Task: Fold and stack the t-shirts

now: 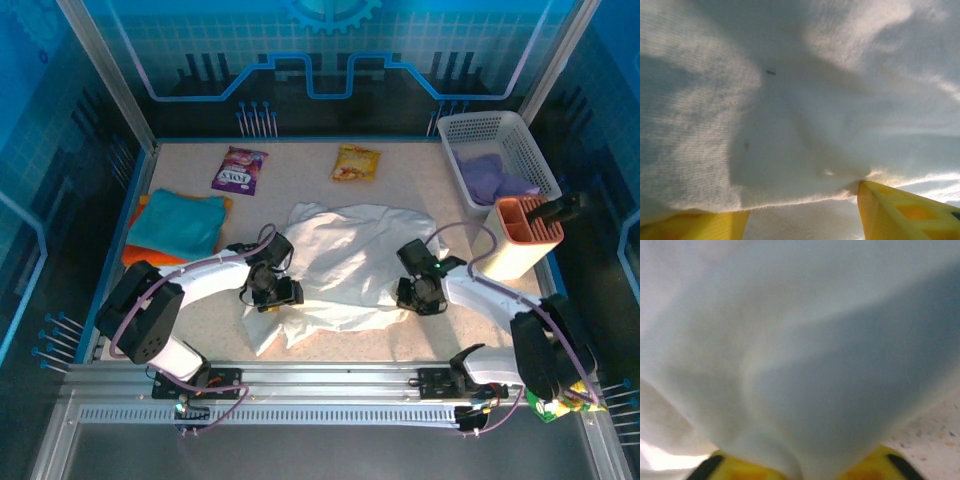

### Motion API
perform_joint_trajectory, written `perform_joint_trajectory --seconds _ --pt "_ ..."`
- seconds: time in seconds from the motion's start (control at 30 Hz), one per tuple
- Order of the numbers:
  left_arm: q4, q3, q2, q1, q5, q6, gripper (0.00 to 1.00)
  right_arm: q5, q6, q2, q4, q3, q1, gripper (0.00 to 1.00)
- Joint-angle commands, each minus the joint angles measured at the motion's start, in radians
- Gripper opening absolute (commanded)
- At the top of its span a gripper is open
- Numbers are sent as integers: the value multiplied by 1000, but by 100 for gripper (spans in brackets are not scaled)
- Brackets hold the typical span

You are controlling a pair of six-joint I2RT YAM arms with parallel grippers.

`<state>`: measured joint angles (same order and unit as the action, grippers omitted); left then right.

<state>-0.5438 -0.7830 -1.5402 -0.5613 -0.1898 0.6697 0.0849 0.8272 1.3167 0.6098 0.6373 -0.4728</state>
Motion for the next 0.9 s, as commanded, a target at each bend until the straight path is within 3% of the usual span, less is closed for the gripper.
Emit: perform_joint_trajectory --seconds 0.0,0.27,0.33,0.47,0.57,0.63,0.77,0.87 --pt "29 23 -23 12 32 -42 60 89 -53 52 30 129 -55 10" --pt "24 32 -2 13 33 -45 59 248 -183 335 223 537 -205 16" --pt "24 35 4 13 35 -48 59 249 -229 430 252 641 -224 28" --pt "21 36 6 14 35 -52 59 262 -302 531 294 784 -229 67" --pt "20 35 11 13 32 -55 59 277 -319 438 234 722 -227 88" --pt "22 33 13 13 31 -54 59 274 -314 333 199 636 -219 91" --pt "35 32 -11 18 24 -62 58 248 -274 133 195 449 -188 88" --pt "40 28 -40 37 13 -72 56 215 -234 14 214 318 -164 81"
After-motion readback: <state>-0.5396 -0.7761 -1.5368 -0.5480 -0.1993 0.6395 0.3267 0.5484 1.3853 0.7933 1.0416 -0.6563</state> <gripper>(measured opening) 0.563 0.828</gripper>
